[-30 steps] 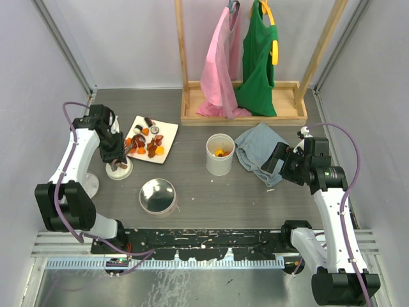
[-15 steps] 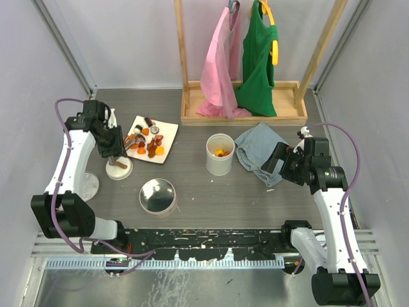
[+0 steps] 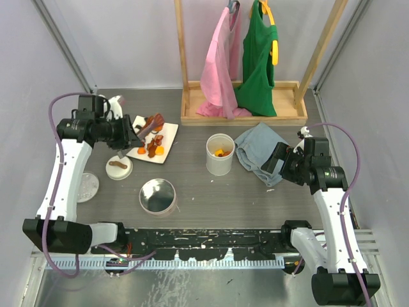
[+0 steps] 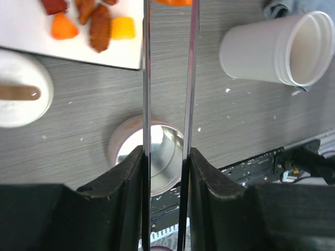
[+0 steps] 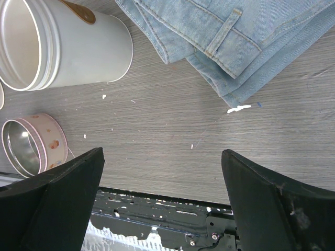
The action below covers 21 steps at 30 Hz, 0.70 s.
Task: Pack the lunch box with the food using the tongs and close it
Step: Place the fake food in the packing box.
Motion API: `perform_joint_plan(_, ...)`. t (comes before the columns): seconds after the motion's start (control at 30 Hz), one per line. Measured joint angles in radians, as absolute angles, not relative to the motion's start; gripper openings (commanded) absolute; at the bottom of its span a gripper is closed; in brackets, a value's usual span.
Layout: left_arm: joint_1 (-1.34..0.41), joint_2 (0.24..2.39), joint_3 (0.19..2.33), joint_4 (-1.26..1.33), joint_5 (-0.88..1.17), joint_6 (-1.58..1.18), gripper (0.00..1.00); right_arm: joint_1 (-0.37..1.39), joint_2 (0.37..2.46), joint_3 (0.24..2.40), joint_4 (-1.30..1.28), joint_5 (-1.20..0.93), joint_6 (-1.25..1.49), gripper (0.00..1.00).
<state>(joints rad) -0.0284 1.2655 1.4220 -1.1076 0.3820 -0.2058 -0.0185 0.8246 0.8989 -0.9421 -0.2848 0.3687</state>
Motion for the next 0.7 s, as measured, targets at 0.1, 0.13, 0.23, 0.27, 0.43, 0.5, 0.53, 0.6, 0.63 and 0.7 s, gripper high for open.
perform_joint_plan(0.1,-0.095,1.269,1.468,-1.115,0.406,-0.209,0.24,-0.019,0.825,0.899,-0.942,-0.285,0.369,0.99)
perform_joint_plan(0.13,-0.117,1.272,1.488,-1.12,0.415,-0.207,0.24,-0.019,0.825,0.899,-0.942,-0.285,0.369,0.99)
perform_joint_plan(0.23,-0.187,1.281,1.552,-1.133,0.429,-0.194,0.25,-0.019,0.825,0.899,-0.942,-0.285,0.369,0.99)
perform_joint_plan(0.27,-0.209,1.286,1.57,-1.136,0.432,-0.191,0.25,-0.019,0.825,0.899,-0.942,-0.285,0.369,0.99)
perform_joint_plan(0.43,-0.318,1.317,1.6,-1.156,0.439,-0.17,0.25,-0.019,0.825,0.899,-0.942,-0.285,0.369,0.99)
perform_joint_plan(0.5,-0.352,1.331,1.6,-1.171,0.445,-0.168,0.25,-0.019,0.825,0.899,-0.942,-0.285,0.369,0.99)
perform_joint_plan(0.53,-0.366,1.337,1.6,-1.173,0.447,-0.167,0.25,-0.019,0.825,0.899,-0.942,-0.285,0.369,0.99)
perform_joint_plan(0.6,-0.389,1.344,1.6,-1.173,0.453,-0.167,0.26,-0.019,0.825,0.899,-0.942,-0.285,0.369,0.99)
perform_joint_plan(0.63,-0.398,1.346,1.6,-1.173,0.454,-0.168,0.26,-0.019,0.825,0.899,-0.942,-0.285,0.369,0.99)
perform_joint_plan(0.7,-0.424,1.349,1.6,-1.172,0.454,-0.168,0.26,-0.019,0.825,0.899,-0.942,-0.285,0.369,0.99)
